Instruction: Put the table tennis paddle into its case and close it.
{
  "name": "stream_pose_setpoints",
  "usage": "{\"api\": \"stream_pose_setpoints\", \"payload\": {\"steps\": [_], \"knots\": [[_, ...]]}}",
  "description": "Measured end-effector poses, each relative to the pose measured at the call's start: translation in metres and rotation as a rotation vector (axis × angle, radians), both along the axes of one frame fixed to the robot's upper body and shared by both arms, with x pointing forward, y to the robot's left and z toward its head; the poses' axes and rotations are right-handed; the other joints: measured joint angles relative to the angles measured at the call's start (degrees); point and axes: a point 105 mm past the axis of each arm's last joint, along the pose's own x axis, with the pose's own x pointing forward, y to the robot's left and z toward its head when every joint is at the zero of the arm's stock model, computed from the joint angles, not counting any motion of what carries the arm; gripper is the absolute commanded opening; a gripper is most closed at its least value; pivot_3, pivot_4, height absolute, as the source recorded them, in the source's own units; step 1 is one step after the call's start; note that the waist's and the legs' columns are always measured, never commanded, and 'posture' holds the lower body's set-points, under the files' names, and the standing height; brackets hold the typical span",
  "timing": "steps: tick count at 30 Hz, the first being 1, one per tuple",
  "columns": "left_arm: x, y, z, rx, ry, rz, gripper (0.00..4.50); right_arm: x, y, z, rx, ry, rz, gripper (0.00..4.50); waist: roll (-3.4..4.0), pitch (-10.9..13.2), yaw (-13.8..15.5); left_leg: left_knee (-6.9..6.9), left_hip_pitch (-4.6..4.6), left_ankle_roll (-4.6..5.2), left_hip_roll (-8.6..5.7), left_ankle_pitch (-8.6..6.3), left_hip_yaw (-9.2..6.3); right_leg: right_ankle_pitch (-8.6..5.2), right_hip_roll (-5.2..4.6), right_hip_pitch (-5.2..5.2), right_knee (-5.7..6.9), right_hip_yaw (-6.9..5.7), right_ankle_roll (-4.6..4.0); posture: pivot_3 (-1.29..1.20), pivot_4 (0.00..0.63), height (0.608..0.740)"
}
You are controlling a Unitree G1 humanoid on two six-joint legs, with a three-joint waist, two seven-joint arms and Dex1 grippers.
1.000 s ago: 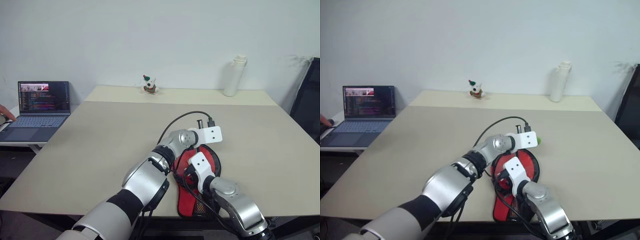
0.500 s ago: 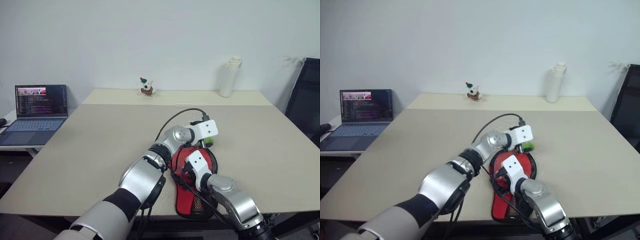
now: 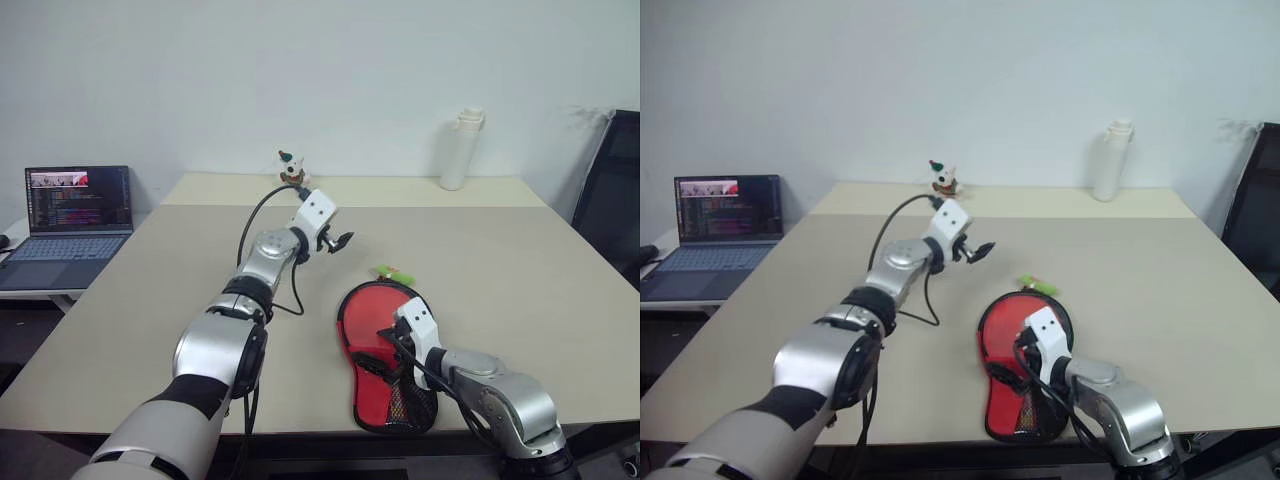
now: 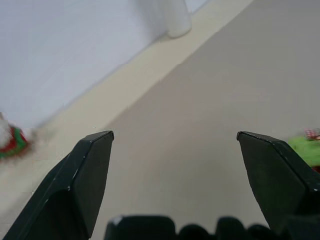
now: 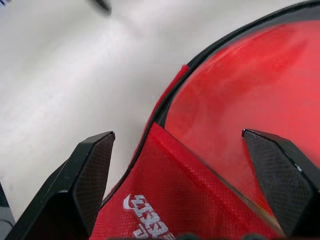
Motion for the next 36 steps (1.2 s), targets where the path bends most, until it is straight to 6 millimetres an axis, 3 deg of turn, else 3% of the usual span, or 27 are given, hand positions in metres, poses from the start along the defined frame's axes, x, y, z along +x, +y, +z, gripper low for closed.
{"api": "stream_pose_setpoints", "payload": {"steps": [5,14,18,21,25,31,36], "knots": [[-0.012,0.010,-0.020,-0.142,0.088,-0.061,4.30,0.019,-0.002,0.009,-0.006,-0.066,-0.011,4.50,-0.02,0.3,-0.1,0.08,-0.31,0.00,-0.06,0.02,0.05,0.00,0.02,-0.45,0.41,0.07,-0.02,0.00,0.150,0.740],[-0.016,0.018,-0.013,-0.220,0.080,-0.082,4.30,0.018,-0.013,0.023,-0.009,-0.097,0.017,4.50,0.02,0.6,-0.3,0.09,-0.29,0.00,-0.05,0.02,0.02,0.00,0.04,-0.46,0.49,0.11,-0.02,0.00,0.150,0.740],[-0.028,0.004,-0.010,-0.232,0.101,-0.212,4.30,0.007,-0.022,0.045,0.035,-0.124,0.046,4.50,0.06,0.6,-0.3,0.08,-0.29,-0.01,-0.04,0.01,0.03,0.00,0.03,-0.46,0.46,0.14,-0.02,0.00,0.150,0.740],[-0.052,-0.018,-0.018,-0.153,0.142,-0.417,4.30,-0.010,-0.053,0.063,0.036,-0.104,0.050,4.50,0.14,0.7,-0.1,0.07,-0.32,-0.01,-0.01,0.01,0.05,0.03,-0.06,-0.45,0.43,0.17,-0.07,0.00,0.150,0.740],[-0.073,-0.040,-0.027,-0.056,0.168,-0.580,4.30,-0.017,-0.077,0.074,-0.041,-0.116,0.029,4.50,0.11,0.8,-0.3,0.08,-0.25,0.00,-0.06,0.02,0.06,-0.01,-0.01,-0.42,0.44,0.19,-0.02,0.00,0.150,0.740],[-0.088,-0.066,-0.057,-0.005,0.242,-0.676,4.30,-0.010,-0.094,0.077,-0.074,-0.136,-0.020,4.50,0.09,0.8,-0.6,0.09,-0.17,0.03,-0.04,0.03,0.14,-0.01,0.21,-0.43,0.47,0.28,-0.03,0.00,0.150,0.740],[-0.085,-0.058,-0.090,0.038,0.308,-0.608,4.30,0.011,-0.100,0.089,-0.086,-0.210,-0.056,4.50,0.07,0.9,-0.7,0.09,-0.18,0.03,-0.02,0.03,0.20,-0.01,0.24,-0.44,0.47,0.28,-0.02,0.00,0.150,0.740]]}}
